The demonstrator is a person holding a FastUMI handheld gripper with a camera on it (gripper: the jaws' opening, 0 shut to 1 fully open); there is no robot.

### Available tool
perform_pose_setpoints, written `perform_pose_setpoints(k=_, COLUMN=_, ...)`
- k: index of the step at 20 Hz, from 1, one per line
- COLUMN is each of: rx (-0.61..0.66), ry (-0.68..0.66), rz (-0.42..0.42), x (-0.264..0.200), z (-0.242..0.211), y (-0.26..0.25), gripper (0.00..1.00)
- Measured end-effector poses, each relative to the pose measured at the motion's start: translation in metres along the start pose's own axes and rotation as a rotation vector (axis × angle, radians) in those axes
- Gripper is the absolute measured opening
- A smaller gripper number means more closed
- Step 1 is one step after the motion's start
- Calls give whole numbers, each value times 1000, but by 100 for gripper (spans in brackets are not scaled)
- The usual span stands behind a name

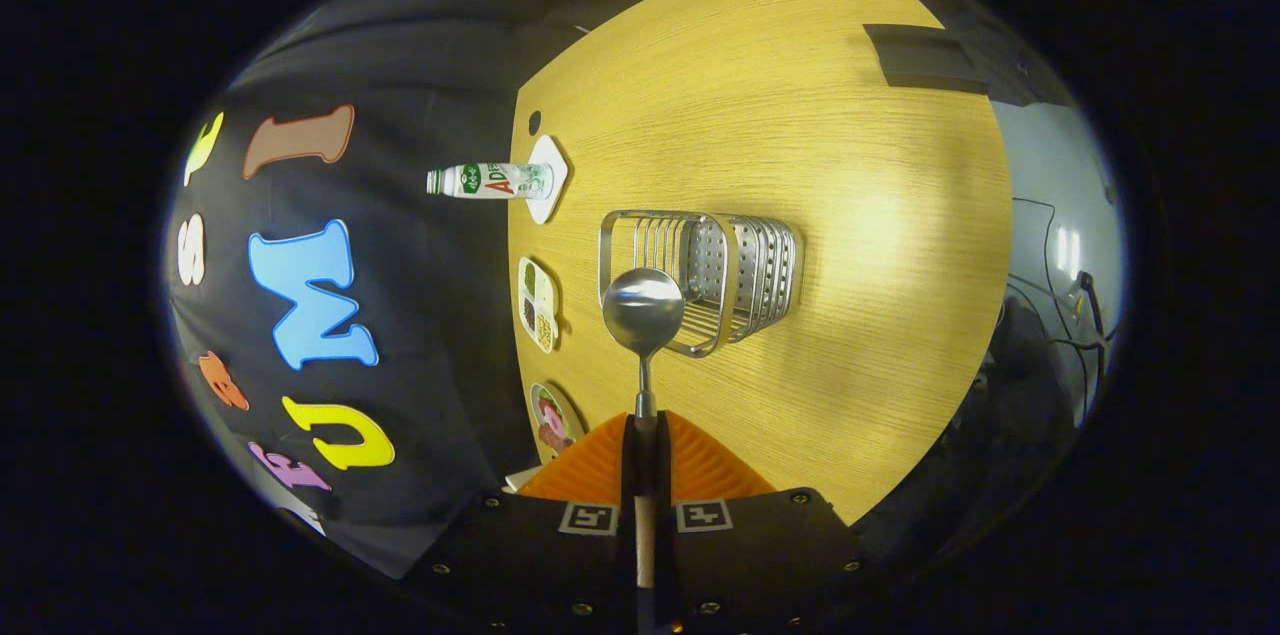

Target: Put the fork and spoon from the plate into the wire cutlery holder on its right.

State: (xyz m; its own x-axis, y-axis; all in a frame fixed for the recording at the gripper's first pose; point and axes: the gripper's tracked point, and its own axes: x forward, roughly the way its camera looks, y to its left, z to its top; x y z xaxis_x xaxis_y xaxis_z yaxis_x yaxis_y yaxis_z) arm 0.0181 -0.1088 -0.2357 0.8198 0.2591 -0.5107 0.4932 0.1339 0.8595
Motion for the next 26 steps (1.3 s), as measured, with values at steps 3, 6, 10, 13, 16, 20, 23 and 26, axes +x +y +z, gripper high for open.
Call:
perform_pose_setpoints(k=3, rx=19, ry=-32, rz=-10, x=0, z=8, y=-1, gripper=7)
perform_pose_setpoints(k=6, rx=26, ry=-46, rz=11, x=5, z=12, y=3, gripper=11)
perform_pose_setpoints(k=10, rx=38, ry=-57, rz=6, x=3, z=14, y=2, gripper=19)
perform_pose_setpoints(k=13, rx=52, ry=-58, rz=43, x=-2, z=15, y=11, gripper=31)
perform_pose_setpoints(k=16, rx=33, ry=-54, rz=38, x=3, z=12, y=10, gripper=49)
perform_pose_setpoints(k=20, rx=22, ry=-45, rz=40, x=1, z=9, y=12, gripper=49)
perform_pose_setpoints(k=23, rx=5, ry=-43, rz=40, x=2, z=7, y=15, gripper=49)
perform_pose_setpoints(k=26, rx=-33, ry=-39, rz=39, x=3, z=4, y=20, gripper=49)
